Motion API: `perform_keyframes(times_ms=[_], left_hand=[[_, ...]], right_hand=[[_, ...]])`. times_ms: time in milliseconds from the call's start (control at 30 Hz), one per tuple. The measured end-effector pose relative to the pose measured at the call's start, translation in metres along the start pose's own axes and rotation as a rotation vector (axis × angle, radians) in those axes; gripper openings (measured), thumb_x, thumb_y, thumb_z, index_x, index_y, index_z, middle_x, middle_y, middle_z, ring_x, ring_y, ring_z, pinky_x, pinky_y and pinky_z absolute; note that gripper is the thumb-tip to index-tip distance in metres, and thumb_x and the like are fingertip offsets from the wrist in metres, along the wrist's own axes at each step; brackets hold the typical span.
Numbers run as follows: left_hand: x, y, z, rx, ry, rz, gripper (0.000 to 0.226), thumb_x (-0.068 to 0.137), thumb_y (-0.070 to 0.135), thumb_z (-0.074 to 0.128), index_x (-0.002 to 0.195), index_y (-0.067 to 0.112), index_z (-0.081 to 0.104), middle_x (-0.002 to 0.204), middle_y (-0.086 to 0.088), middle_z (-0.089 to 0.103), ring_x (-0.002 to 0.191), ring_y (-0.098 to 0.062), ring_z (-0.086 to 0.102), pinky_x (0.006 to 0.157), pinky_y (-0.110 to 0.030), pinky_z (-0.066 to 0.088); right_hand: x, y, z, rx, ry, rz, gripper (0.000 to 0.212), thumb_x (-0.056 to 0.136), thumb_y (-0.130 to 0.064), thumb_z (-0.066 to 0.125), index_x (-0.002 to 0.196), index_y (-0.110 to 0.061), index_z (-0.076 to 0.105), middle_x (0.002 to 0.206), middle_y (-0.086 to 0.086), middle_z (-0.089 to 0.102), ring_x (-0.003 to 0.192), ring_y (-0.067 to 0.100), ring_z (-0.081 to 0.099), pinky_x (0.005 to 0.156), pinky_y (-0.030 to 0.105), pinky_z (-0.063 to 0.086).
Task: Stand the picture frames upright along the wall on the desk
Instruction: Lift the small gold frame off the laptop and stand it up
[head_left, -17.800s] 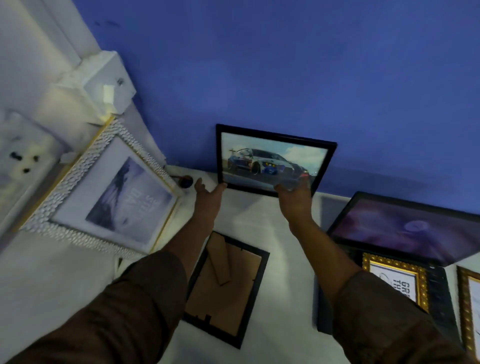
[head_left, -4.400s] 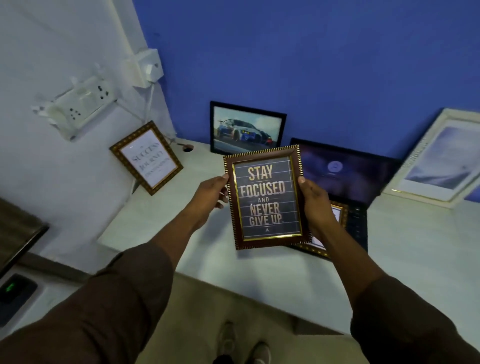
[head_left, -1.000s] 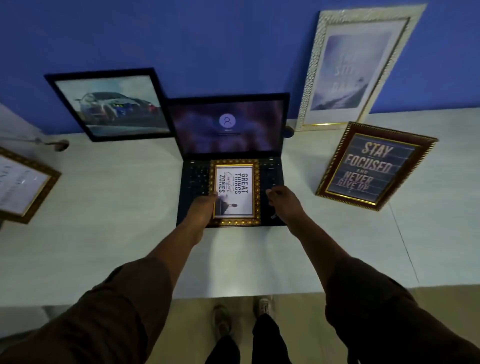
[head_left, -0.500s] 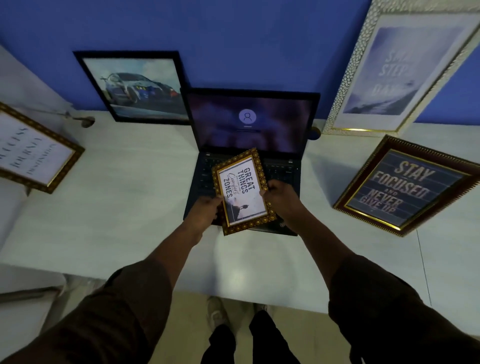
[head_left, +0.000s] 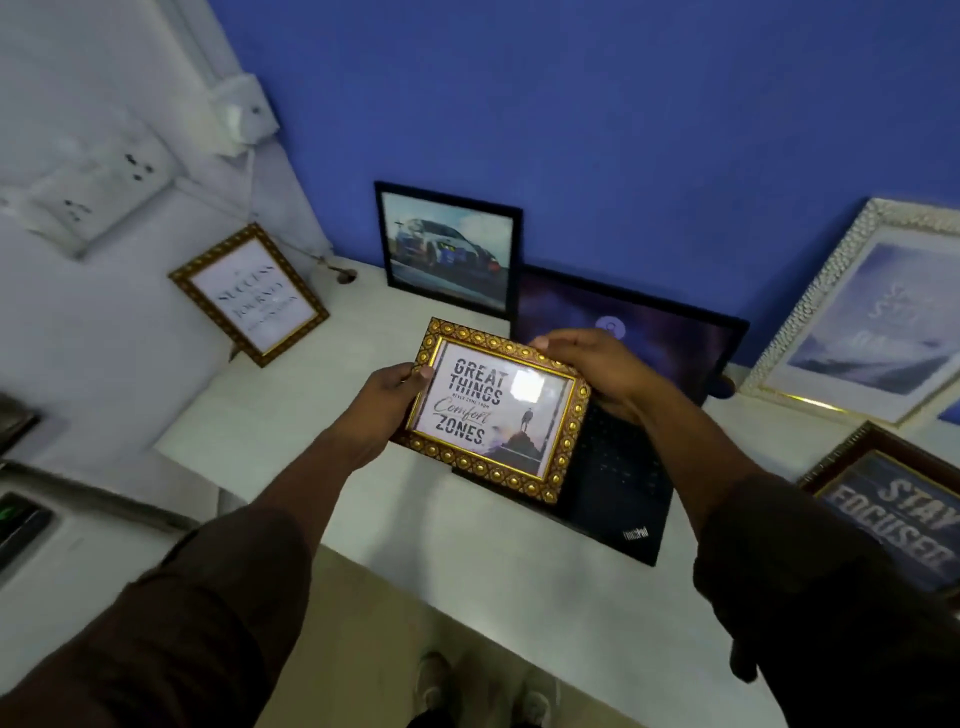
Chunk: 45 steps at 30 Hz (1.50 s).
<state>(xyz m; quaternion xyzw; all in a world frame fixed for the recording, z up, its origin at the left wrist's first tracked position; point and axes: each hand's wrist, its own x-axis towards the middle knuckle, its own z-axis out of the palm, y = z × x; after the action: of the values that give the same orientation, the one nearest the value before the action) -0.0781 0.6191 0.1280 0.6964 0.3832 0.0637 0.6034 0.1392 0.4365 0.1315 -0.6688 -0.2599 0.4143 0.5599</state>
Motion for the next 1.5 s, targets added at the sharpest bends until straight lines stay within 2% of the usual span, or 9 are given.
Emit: perform_keyframes(times_ms=[267, 367, 567, 667, 833, 1033, 1133, 1267, 1500], left_hand=[[-0.024, -0.013, -0.049, -0.438, 0.254, -0.086, 0.035, 0.108, 0.032, 0.046, 0.129, 0.013, 0.067, 0.118, -0.013, 0.077, 0.103, -0.036, 0.076, 0.088, -0.052, 0.061], [-0.021, -0.016, -0.070, -0.538, 0.212, -0.161, 0.047, 0.107, 0.046, 0.038, 0.131, 0.016, 0.066, 0.122, -0.012, 0.075, 0.108, -0.034, 0.074, 0.093, -0.051, 0.059], [0.009, -0.034, -0.120, -0.829, -0.081, -0.314, 0.087, 0.088, 0.085, 0.027, 0.144, 0.026, 0.058, 0.145, -0.014, 0.060, 0.135, -0.041, 0.055, 0.116, -0.064, 0.034], [0.031, -0.045, -0.138, -0.862, -0.153, -0.373, 0.093, 0.084, 0.089, 0.029, 0.145, 0.024, 0.057, 0.149, -0.016, 0.056, 0.136, -0.042, 0.053, 0.119, -0.064, 0.028], [0.083, -0.052, -0.171, -0.833, -0.143, -0.395, 0.096, 0.085, 0.088, 0.028, 0.144, 0.018, 0.058, 0.144, -0.018, 0.060, 0.132, -0.042, 0.057, 0.117, -0.062, 0.033], [0.148, -0.069, -0.206, -0.788, -0.124, -0.427, 0.099, 0.082, 0.090, 0.026, 0.141, 0.018, 0.062, 0.141, -0.019, 0.062, 0.130, -0.041, 0.059, 0.115, -0.060, 0.037], [0.169, -0.082, -0.211, -0.796, -0.058, -0.415, 0.095, 0.086, 0.086, 0.030, 0.136, 0.013, 0.065, 0.135, -0.019, 0.067, 0.126, -0.040, 0.063, 0.109, -0.057, 0.044], [0.197, -0.105, -0.210, -0.764, 0.063, -0.400, 0.091, 0.090, 0.082, 0.028, 0.137, 0.013, 0.065, 0.134, -0.018, 0.068, 0.123, -0.039, 0.065, 0.109, -0.062, 0.044], [0.226, -0.121, -0.210, -0.722, 0.122, -0.383, 0.086, 0.095, 0.077, 0.019, 0.129, 0.016, 0.070, 0.133, -0.014, 0.070, 0.124, -0.035, 0.065, 0.105, -0.060, 0.048]], right_hand=[[0.034, -0.017, 0.087, 0.303, 0.036, 0.203, 0.037, 0.100, -0.044, 0.054, 0.108, -0.014, 0.075, 0.109, 0.014, 0.078, 0.095, 0.031, 0.076, 0.087, 0.047, 0.060], [0.045, -0.023, 0.122, 0.319, 0.087, 0.252, 0.045, 0.098, -0.054, 0.053, 0.091, -0.017, 0.077, 0.089, 0.009, 0.081, 0.077, 0.029, 0.078, 0.075, 0.042, 0.062], [0.094, -0.018, 0.157, 0.222, 0.129, 0.223, 0.047, 0.101, -0.052, 0.046, 0.087, -0.019, 0.077, 0.081, 0.004, 0.080, 0.079, 0.027, 0.077, 0.084, 0.044, 0.061], [0.119, -0.020, 0.164, 0.178, 0.109, 0.180, 0.045, 0.104, -0.046, 0.044, 0.081, -0.022, 0.074, 0.066, -0.006, 0.078, 0.059, 0.011, 0.074, 0.069, 0.029, 0.060], [0.170, -0.018, 0.182, 0.158, 0.130, 0.198, 0.046, 0.102, -0.050, 0.044, 0.089, -0.022, 0.078, 0.089, 0.003, 0.081, 0.074, 0.018, 0.078, 0.072, 0.032, 0.060], [0.222, -0.007, 0.198, 0.128, 0.065, 0.262, 0.048, 0.103, -0.057, 0.036, 0.087, -0.031, 0.074, 0.077, -0.011, 0.079, 0.069, 0.004, 0.075, 0.060, 0.020, 0.057], [0.239, 0.006, 0.205, 0.166, 0.089, 0.327, 0.047, 0.099, -0.064, 0.034, 0.092, -0.035, 0.070, 0.085, -0.014, 0.073, 0.078, 0.002, 0.070, 0.066, 0.021, 0.052], [0.260, 0.030, 0.216, 0.320, 0.125, 0.411, 0.067, 0.094, -0.072, 0.038, 0.125, -0.023, 0.071, 0.121, 0.007, 0.074, 0.107, 0.025, 0.073, 0.093, 0.042, 0.058], [0.290, 0.046, 0.227, 0.411, 0.197, 0.401, 0.078, 0.085, -0.075, 0.049, 0.133, -0.016, 0.066, 0.127, 0.013, 0.072, 0.119, 0.032, 0.067, 0.109, 0.050, 0.046]])
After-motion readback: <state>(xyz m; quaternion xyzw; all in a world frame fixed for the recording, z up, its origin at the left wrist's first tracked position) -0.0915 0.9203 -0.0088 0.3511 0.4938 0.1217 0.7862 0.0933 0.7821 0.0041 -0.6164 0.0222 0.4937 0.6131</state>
